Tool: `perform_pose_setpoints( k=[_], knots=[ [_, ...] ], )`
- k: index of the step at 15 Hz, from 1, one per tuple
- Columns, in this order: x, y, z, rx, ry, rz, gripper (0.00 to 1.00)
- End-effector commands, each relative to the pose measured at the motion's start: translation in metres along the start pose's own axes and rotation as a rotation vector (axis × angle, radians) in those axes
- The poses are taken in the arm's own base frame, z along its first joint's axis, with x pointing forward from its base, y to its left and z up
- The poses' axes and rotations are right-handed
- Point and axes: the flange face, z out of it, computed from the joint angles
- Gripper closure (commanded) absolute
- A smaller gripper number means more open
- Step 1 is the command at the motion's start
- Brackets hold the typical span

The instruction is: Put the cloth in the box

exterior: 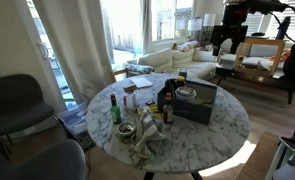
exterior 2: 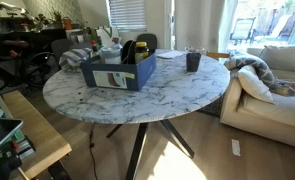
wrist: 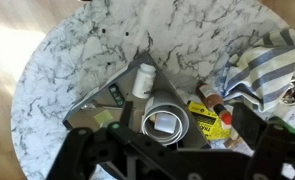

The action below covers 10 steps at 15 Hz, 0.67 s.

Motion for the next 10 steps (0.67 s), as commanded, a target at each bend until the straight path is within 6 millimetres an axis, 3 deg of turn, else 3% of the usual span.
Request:
perform_pose_setpoints(
  k=[1, 6, 7, 8, 10],
  knots=[
    [0.000, 0.000, -0.001, 0.000, -0.001, 0.000, 0.00],
    [0.000, 0.000, -0.001, 0.000, -0.001, 0.000, 0.00],
    [0.006, -0.003, 0.007, 0.011, -0.013, 0.004, 0.00],
    [0.019, -0.017, 0.035, 0.025, -0.057, 0.002, 0.00],
    [0.029, -0.041, 0.073, 0.073, -0.110, -0.032, 0.00]
  ],
)
